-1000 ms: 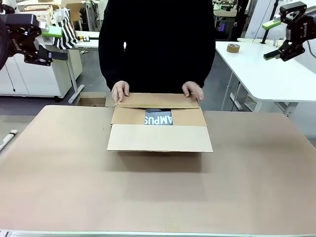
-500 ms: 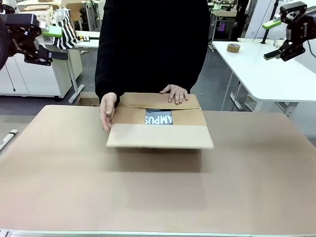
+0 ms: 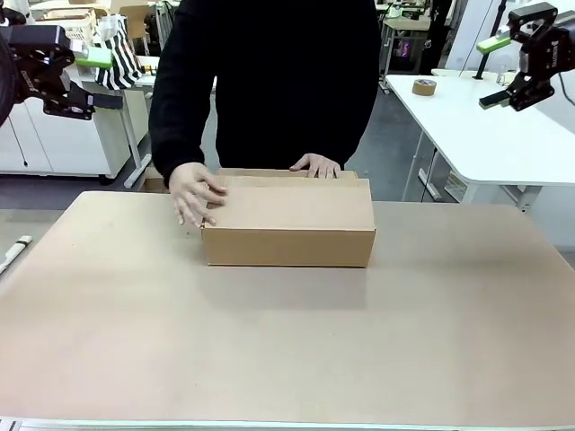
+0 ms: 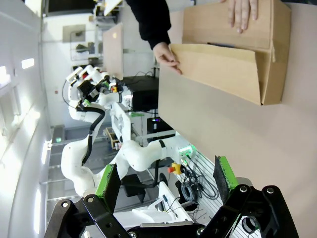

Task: Pack the gift set into the box.
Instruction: Press and hold the closed box until the human finishes sealing it.

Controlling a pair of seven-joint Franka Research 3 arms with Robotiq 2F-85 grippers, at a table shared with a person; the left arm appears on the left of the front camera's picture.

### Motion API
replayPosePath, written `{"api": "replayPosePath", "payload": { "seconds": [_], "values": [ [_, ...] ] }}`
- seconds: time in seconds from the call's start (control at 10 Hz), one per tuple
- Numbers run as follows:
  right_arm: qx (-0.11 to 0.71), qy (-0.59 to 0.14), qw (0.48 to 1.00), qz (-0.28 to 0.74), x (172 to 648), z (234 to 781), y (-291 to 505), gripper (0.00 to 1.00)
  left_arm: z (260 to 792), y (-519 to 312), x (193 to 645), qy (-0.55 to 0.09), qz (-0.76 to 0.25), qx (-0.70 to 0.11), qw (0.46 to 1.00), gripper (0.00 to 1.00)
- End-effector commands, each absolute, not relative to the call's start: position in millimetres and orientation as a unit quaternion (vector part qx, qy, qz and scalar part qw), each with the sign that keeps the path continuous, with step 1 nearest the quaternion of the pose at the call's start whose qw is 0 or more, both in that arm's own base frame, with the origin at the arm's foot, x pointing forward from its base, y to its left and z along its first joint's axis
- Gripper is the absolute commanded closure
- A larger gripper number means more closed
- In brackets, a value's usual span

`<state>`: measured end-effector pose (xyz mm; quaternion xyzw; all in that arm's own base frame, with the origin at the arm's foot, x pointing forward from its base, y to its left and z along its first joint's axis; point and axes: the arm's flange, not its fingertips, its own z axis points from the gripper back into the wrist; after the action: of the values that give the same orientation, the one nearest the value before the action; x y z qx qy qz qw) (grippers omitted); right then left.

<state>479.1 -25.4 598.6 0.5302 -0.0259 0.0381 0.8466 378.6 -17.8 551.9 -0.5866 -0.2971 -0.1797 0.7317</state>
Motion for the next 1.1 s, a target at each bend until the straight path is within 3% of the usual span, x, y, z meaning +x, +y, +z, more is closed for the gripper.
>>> {"api": "replayPosePath", "payload": {
  "seconds": [0.0,1.0],
  "values": [
    [0.527,-0.026,0.849,0.029,478.0,600.3,-24.4,0.00,552.5,-20.0,377.4,-0.304,-0.177,-0.595,0.722,0.00],
    [0.527,-0.026,0.849,0.029,478.0,600.3,-24.4,0.00,552.5,-20.0,377.4,-0.304,-0.177,-0.595,0.722,0.00]
  ]
}}
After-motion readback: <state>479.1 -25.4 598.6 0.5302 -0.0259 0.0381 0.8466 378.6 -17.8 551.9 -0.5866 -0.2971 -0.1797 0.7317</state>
